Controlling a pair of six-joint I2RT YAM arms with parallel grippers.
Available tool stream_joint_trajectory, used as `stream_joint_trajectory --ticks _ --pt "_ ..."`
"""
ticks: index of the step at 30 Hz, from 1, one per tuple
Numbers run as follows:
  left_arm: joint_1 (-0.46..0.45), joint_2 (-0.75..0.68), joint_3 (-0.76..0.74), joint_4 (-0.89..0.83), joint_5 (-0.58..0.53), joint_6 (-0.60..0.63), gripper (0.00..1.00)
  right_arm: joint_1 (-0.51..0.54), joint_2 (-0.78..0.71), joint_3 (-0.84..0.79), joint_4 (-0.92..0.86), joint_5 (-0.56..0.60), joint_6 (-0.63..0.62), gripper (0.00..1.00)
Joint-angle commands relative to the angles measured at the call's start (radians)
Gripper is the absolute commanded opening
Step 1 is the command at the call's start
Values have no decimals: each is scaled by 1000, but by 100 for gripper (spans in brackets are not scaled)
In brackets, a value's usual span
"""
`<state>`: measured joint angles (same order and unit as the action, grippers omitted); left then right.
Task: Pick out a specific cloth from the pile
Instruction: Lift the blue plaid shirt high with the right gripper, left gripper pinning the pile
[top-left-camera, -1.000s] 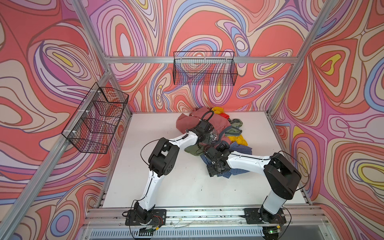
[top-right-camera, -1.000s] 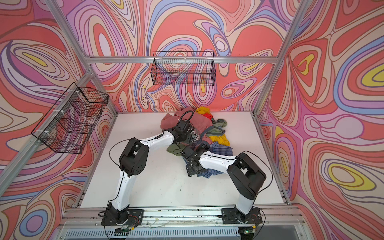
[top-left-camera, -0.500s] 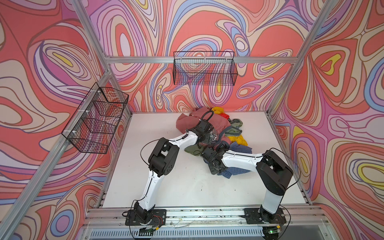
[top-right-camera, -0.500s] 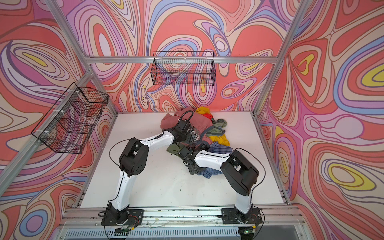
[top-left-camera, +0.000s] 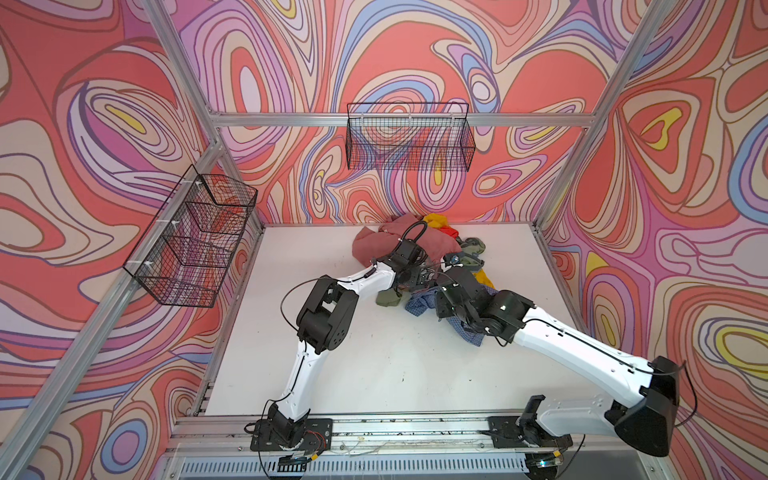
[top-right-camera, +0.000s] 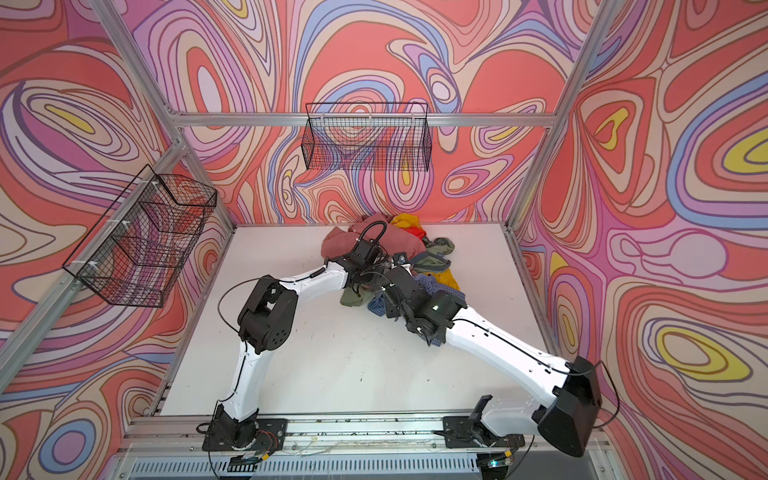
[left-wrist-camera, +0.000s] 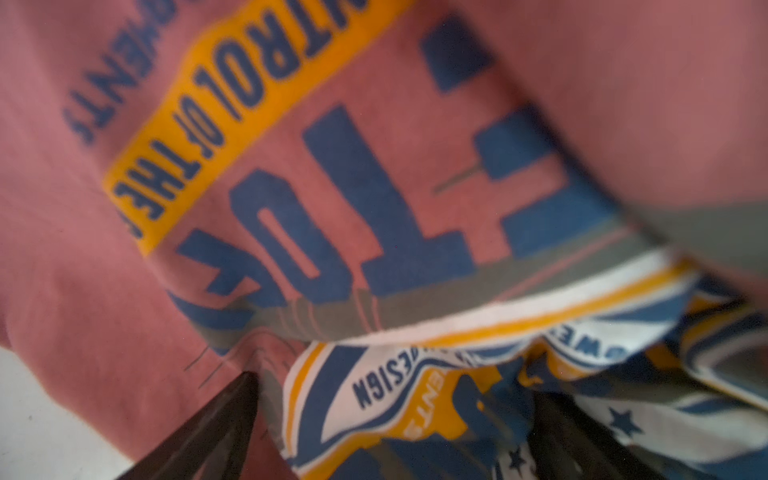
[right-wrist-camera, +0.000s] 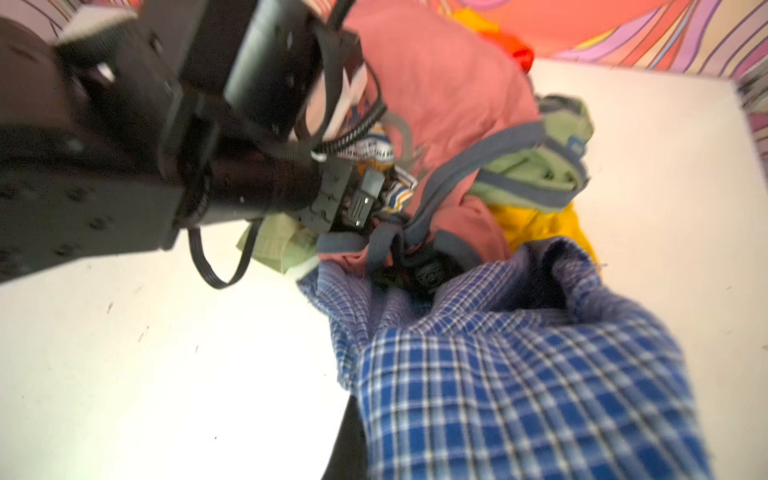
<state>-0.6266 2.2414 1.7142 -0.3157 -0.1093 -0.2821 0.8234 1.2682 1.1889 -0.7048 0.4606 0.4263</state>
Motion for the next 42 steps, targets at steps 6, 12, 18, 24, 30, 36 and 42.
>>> stream_joint_trajectory --ticks 6,12,18,24,30,36,42 --pt "13 23 -31 -80 10 -26 100 0 -98 256 36 185 -252 0" --pt "11 27 -33 -81 12 -29 100 -1 -70 469 92 205 -419 0" --pt "1 33 -20 -79 11 -26 100 -1 -12 706 184 166 -590 0" --pt "-2 44 -3 -85 4 -28 100 0 155 1064 169 82 -725 0" --pt "-2 41 -4 -85 3 -32 100 0 284 1321 191 48 -830 0" --pt "-4 49 5 -85 11 -37 100 -1 272 1300 242 54 -833 0" --pt "-7 -23 -35 -40 8 -68 100 0 249 1179 219 69 -776 0"
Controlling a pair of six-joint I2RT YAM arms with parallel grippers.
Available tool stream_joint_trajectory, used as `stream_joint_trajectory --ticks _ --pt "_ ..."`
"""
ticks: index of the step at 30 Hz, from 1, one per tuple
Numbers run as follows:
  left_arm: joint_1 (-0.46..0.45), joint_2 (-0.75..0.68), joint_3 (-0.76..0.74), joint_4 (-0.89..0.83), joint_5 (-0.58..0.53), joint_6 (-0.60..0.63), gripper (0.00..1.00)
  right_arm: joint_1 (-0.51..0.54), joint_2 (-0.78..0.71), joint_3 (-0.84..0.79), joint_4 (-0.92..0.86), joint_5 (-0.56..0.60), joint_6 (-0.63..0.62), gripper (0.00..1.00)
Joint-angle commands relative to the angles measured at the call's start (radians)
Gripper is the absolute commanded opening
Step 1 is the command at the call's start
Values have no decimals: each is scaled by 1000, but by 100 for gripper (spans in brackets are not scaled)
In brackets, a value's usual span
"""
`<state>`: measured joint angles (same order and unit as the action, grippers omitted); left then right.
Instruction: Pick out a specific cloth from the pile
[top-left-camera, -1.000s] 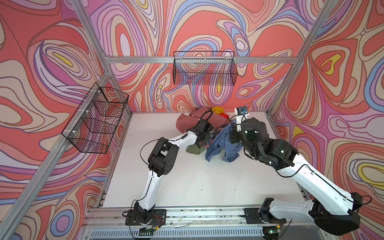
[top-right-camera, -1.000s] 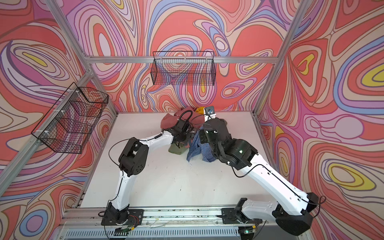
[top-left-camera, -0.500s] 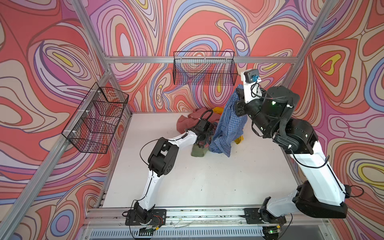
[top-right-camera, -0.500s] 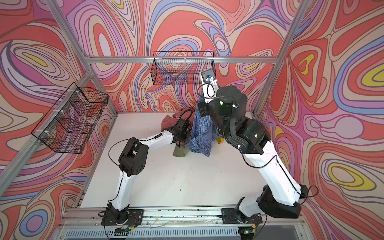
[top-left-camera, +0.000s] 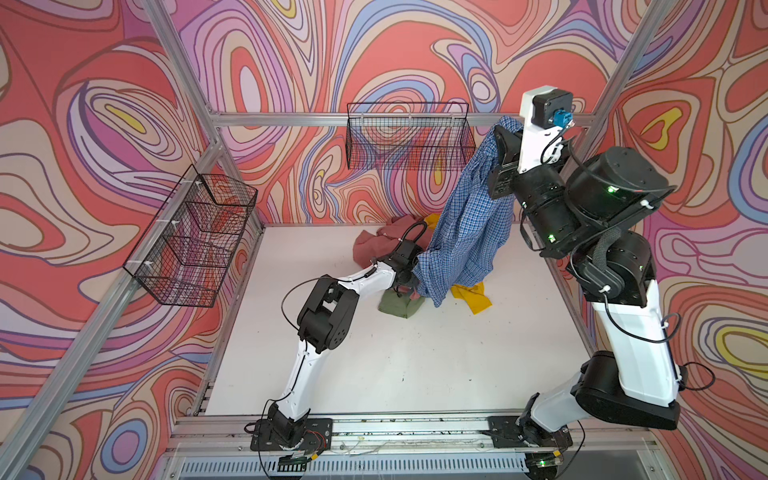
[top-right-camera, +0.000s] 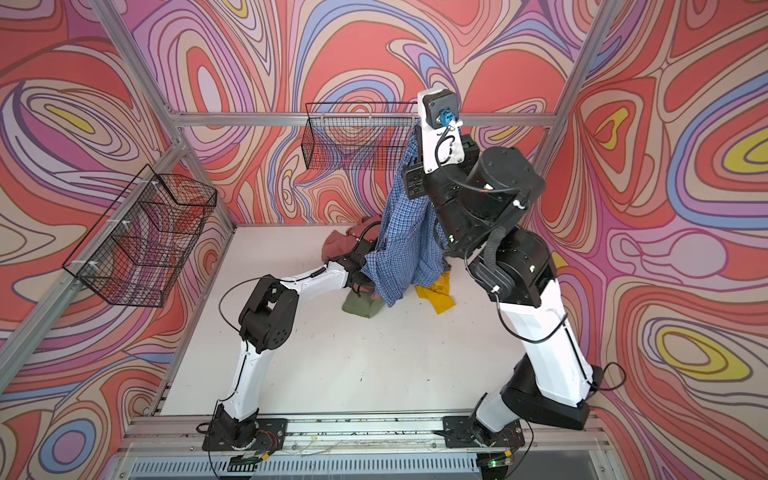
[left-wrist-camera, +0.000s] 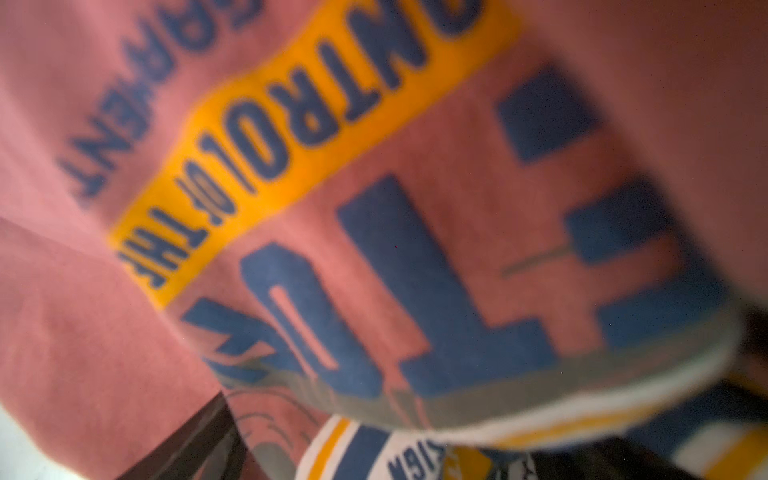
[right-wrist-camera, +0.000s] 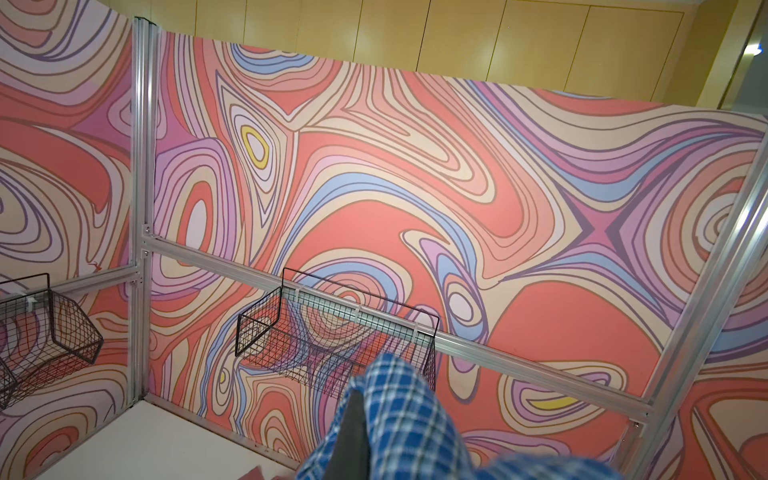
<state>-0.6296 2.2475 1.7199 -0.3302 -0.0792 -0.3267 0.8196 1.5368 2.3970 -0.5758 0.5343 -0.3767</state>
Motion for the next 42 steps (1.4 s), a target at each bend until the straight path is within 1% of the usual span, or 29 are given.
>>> stream_joint_trajectory --ticks 1,5,7,8,11,13,17,19,21,23,25,28,32,36,38,42 --pt "-4 -60 -63 -1 -23 -30 100 4 -20 -54 90 -2 37 0" --pt "-4 -196 -137 47 -66 -74 100 0 -15 -150 94 -17 87 0" --pt "-4 -280 -194 59 -93 -95 100 -28 -2 -174 57 -41 136 0" --pt "-5 -320 -228 94 -107 -106 100 -56 3 -184 37 -75 171 0" --pt "-4 -454 -335 130 -131 -128 100 -187 4 -259 -6 -247 327 0" --pt "-4 -536 -385 124 -138 -136 100 -227 -4 -328 22 -305 360 0" --pt "-4 -689 -492 124 -138 -148 100 -290 27 -374 6 -431 437 0" --pt "-5 -769 -568 175 -102 -135 100 -295 33 -405 26 -456 452 0" --pt "-5 -844 -670 290 -17 -104 100 -301 33 -427 51 -485 465 0" --pt "-10 -893 -753 412 93 -59 100 -313 38 -432 61 -510 477 0" --pt "-19 -901 -780 475 175 -11 100 -329 42 -432 61 -537 489 0" --pt "-27 -859 -760 499 270 54 100 -346 38 -437 65 -563 505 0" --pt "-30 -770 -731 549 380 70 100 -370 24 -447 63 -580 518 0" --pt "-36 -652 -686 598 450 85 100 -398 12 -459 64 -611 534 0" --pt "-37 -569 -626 580 483 83 100 -407 5 -460 67 -613 535 0" --pt "-50 -465 -559 613 483 78 100 -421 -8 -457 60 -618 538 0"
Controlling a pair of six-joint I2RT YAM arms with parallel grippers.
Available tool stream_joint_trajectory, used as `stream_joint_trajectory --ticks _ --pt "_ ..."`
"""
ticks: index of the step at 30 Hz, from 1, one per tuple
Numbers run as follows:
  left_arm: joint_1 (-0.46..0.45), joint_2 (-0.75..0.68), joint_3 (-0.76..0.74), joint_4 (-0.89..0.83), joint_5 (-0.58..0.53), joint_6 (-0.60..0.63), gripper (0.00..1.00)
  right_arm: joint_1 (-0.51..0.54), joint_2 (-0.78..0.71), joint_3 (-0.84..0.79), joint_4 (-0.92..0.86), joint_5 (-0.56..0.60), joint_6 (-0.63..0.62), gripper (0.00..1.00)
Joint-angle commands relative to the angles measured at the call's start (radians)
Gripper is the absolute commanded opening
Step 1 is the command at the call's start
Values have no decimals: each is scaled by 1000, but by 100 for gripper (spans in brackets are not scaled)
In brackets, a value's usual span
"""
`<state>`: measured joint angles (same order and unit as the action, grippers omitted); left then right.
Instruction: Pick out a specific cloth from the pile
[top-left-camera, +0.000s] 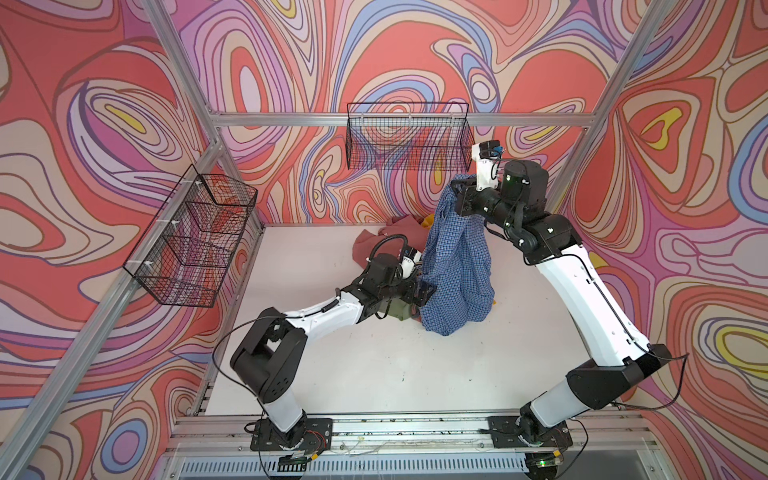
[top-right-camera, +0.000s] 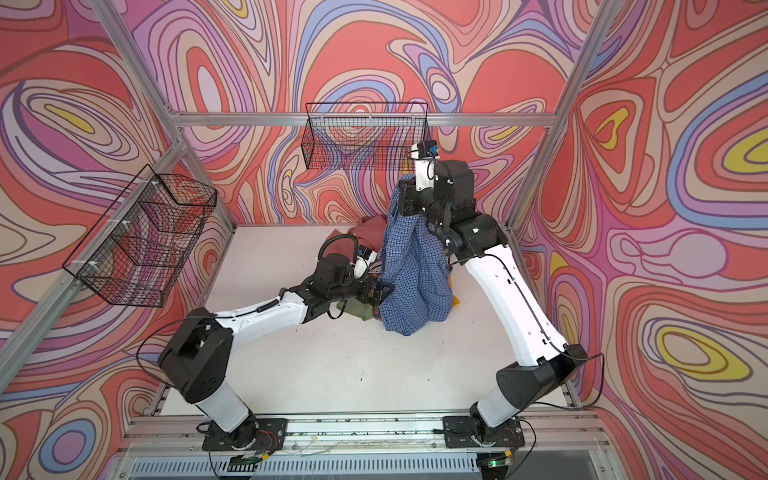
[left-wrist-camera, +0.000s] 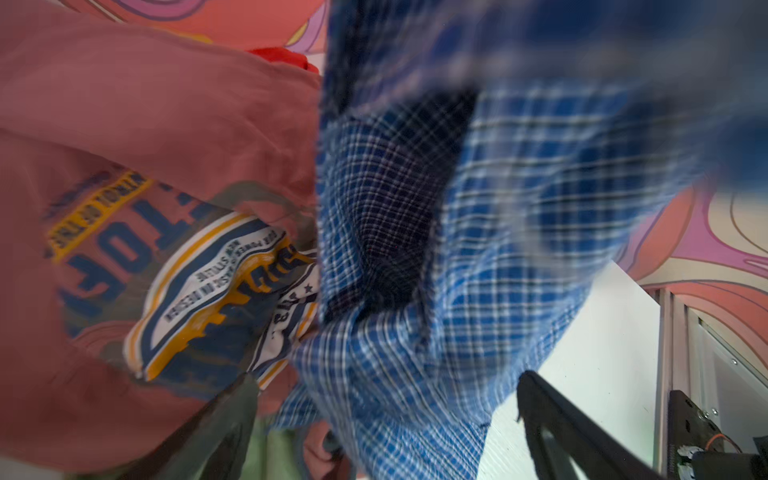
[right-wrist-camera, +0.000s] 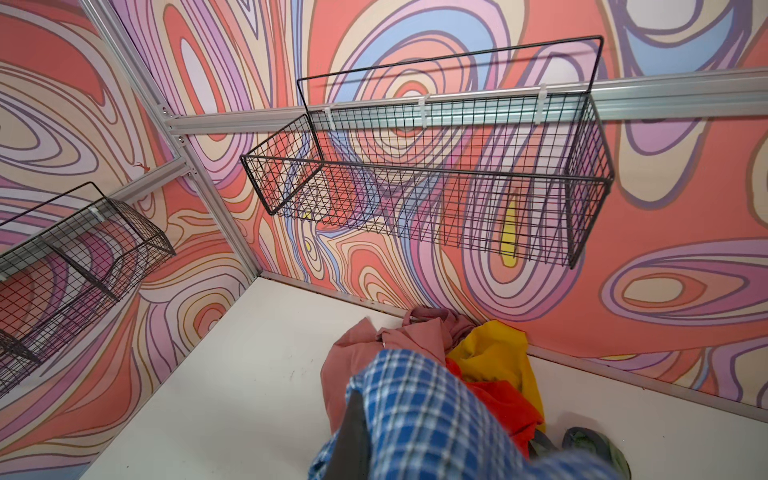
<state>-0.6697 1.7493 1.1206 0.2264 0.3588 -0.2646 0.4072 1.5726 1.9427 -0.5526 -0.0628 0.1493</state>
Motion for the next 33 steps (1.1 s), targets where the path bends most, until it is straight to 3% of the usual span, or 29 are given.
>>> stream_joint_trajectory --ticks 1,6,8,13,16,23,33 --pt "-17 52 53 68 40 18 100 -12 -47 -3 34 -23 14 0" --pt "-46 130 117 140 97 -17 98 -22 -53 -14 35 -35 26 0" --pt "-53 155 126 225 118 -62 89 -24 -55 -23 39 -35 30 0" --pt "-56 178 167 354 131 -135 39 -37 -78 -75 43 -32 45 0" --pt "-56 159 191 370 127 -132 0 -49 -110 -121 48 -20 52 0" --pt "-56 49 207 408 108 -203 0 -104 -201 -186 19 30 45 0" --pt "-93 -117 340 275 46 -200 0 -121 -238 -207 -43 15 16 0"
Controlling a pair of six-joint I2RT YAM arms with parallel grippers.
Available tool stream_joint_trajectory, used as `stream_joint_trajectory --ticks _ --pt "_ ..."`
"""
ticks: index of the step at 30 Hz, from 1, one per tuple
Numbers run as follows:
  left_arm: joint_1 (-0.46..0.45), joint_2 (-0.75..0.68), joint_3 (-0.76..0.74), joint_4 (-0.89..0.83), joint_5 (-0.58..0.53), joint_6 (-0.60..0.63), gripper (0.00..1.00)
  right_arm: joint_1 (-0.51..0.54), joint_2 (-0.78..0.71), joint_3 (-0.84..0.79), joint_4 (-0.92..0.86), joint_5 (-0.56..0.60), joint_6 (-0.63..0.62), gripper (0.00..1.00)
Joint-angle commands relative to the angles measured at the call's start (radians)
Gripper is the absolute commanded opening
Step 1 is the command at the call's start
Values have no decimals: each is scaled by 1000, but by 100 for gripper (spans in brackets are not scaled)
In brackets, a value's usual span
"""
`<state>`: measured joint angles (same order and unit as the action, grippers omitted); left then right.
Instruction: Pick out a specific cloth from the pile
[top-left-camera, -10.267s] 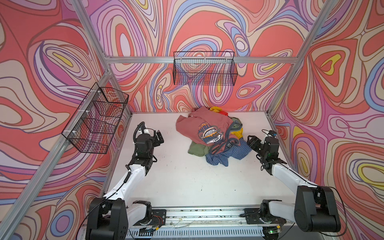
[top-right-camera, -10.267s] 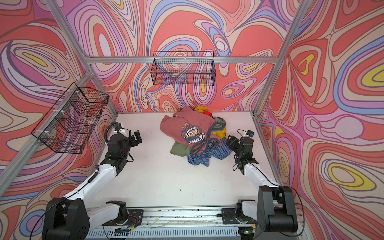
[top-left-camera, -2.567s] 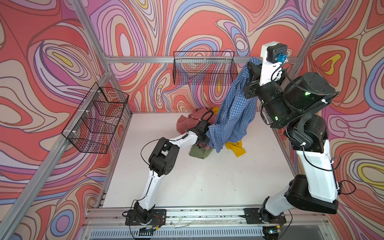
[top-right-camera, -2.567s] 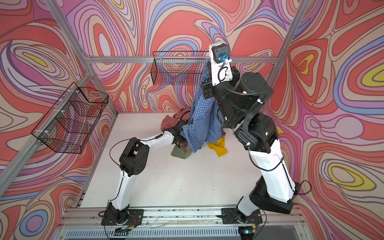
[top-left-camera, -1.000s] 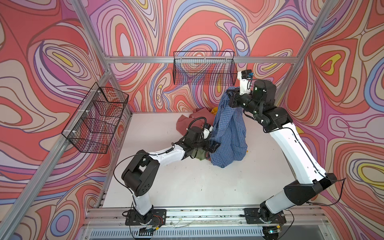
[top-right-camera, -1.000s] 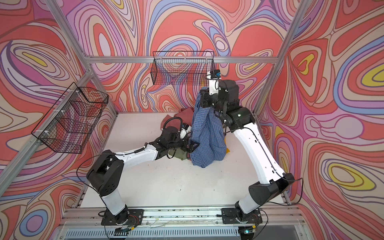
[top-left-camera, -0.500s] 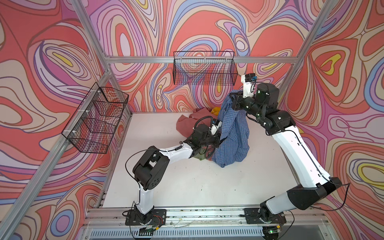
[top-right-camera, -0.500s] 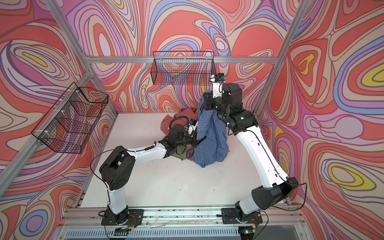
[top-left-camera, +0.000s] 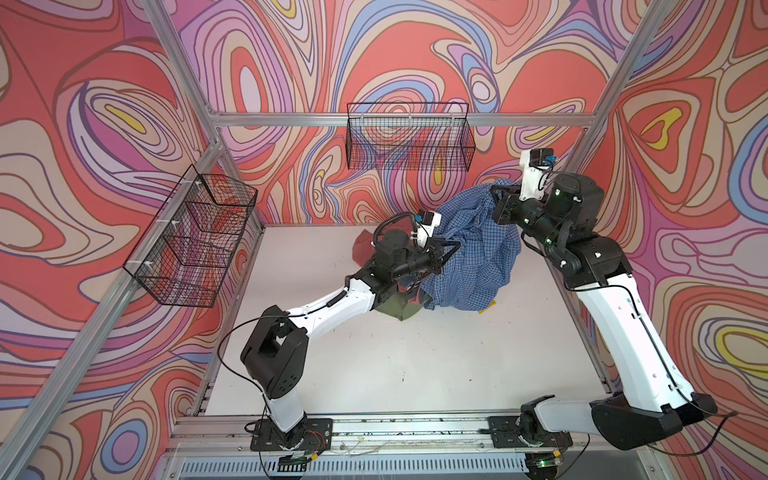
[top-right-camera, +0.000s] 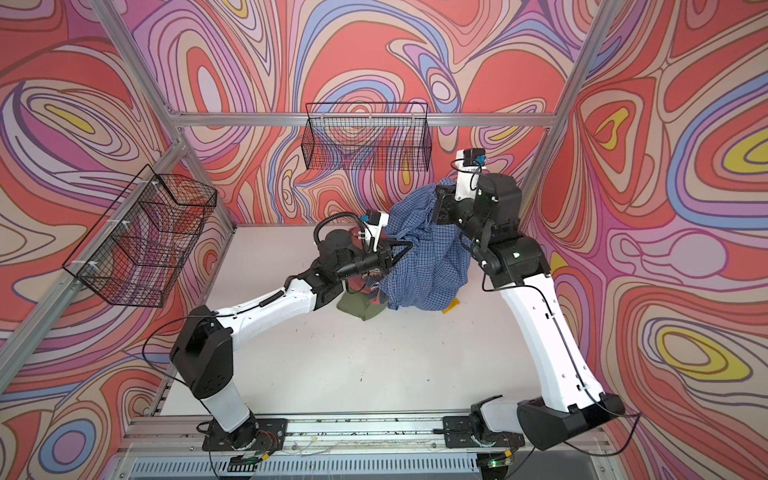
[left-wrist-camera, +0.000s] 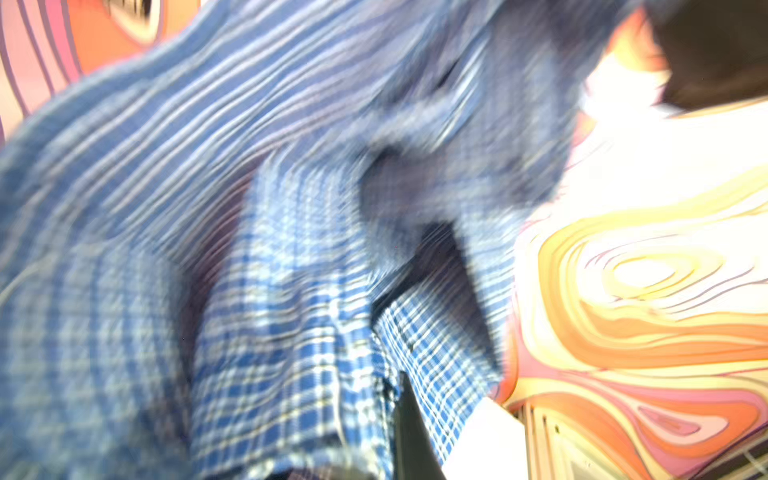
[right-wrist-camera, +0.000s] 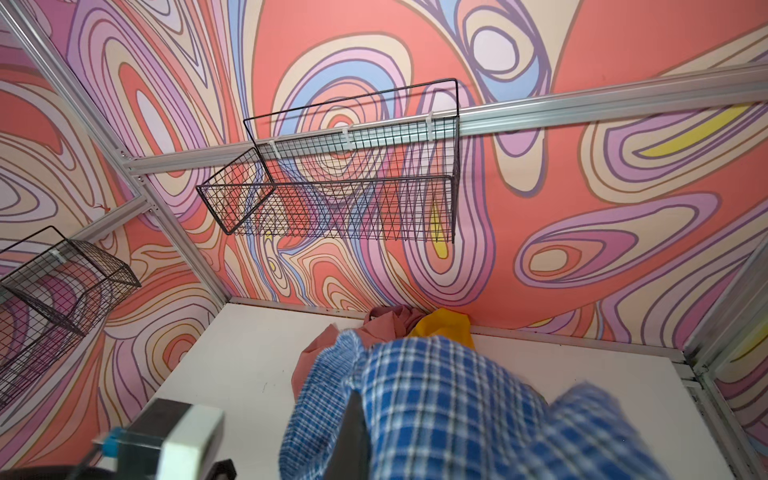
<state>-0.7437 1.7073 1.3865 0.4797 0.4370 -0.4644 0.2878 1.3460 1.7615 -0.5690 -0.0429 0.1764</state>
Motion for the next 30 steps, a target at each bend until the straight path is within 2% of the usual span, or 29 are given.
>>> stream_joint_trajectory --ticks 1,5,11,16,19,23,28,30 --pt "-24 -84 97 4 -36 0 0 -1 -17 -41 -29 -13 -7 0" --pt "-39 -116 164 -40 -57 6 0 -2 -32 -100 -35 -65 1 0" --pt "-51 -171 315 -142 -103 85 0 -1 -34 -122 -40 -164 10 11" --pt "-51 -201 443 -221 -130 143 0 -2 -15 -122 -42 -180 12 30" --pt "-51 -225 495 -248 -165 183 0 -2 10 -119 -34 -240 21 50" --pt "-51 -240 570 -292 -172 203 0 -1 42 -122 -20 -277 31 60" --pt "-52 -240 605 -303 -174 193 0 -1 63 -138 2 -245 37 69" --pt "-53 -231 625 -309 -169 185 0 -2 72 -148 -4 -240 27 80"
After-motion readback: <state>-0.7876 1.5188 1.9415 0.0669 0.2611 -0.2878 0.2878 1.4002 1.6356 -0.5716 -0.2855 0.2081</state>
